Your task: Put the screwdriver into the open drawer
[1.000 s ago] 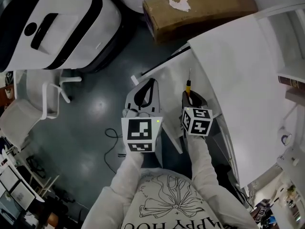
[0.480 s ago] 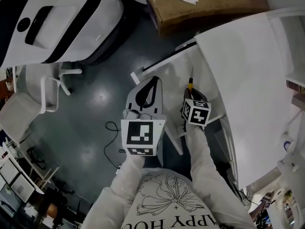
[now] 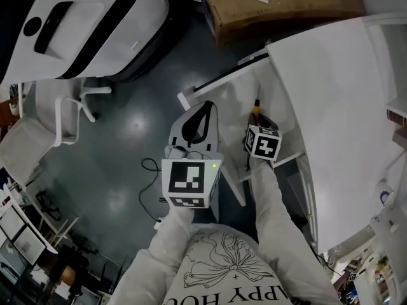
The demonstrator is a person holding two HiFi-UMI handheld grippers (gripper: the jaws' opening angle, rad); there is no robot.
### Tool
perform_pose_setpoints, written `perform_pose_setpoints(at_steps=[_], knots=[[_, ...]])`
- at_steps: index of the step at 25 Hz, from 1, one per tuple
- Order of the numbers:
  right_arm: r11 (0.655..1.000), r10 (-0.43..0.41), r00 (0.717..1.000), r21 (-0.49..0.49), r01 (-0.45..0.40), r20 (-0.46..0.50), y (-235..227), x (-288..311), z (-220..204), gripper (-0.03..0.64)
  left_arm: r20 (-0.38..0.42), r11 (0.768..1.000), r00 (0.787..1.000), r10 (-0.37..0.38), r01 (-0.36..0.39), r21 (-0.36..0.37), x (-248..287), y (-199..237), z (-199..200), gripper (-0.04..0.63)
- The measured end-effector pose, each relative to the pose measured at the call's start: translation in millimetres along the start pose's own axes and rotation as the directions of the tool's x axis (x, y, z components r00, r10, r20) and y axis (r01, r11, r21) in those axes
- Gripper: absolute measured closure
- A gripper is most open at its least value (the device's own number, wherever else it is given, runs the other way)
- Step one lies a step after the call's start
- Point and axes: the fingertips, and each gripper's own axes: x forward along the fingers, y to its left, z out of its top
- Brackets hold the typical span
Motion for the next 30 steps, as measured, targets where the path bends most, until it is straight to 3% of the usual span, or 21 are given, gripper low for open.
perform_pose_setpoints(at_steps=[8, 11, 17, 24, 30], knots=[[1.0, -0.005, 1.0, -0.006, 0.005, 0.013, 1, 0, 2, 0.538, 0.008, 1.0, 1.0, 0.007, -0.007, -0.003, -8, 3, 0, 0.586], [1.0, 0.008, 0.999, -0.002, -0.008, 0.048, 4, -13, 10, 0.502, 0.022, 1.0, 1.0, 0.009, -0.009, -0.001, -15, 3, 6, 0.586], [1.0, 0.015, 0.988, -0.012, -0.014, 0.154, 20, -67, 39, 0.508, 0.066, 1.0, 0.998, 0.007, -0.007, 0.003, -37, 0, 27, 0.586], [1.0, 0.017, 0.937, 0.002, -0.019, 0.349, 43, -157, 91, 0.536, 0.16, 1.0, 0.987, -0.017, 0.012, 0.028, -68, -6, 68, 0.586], [1.0, 0.019, 0.874, -0.021, -0.011, 0.486, 66, -233, 123, 0.557, 0.242, 0.998, 0.97, -0.033, 0.02, 0.057, -104, -13, 105, 0.586]])
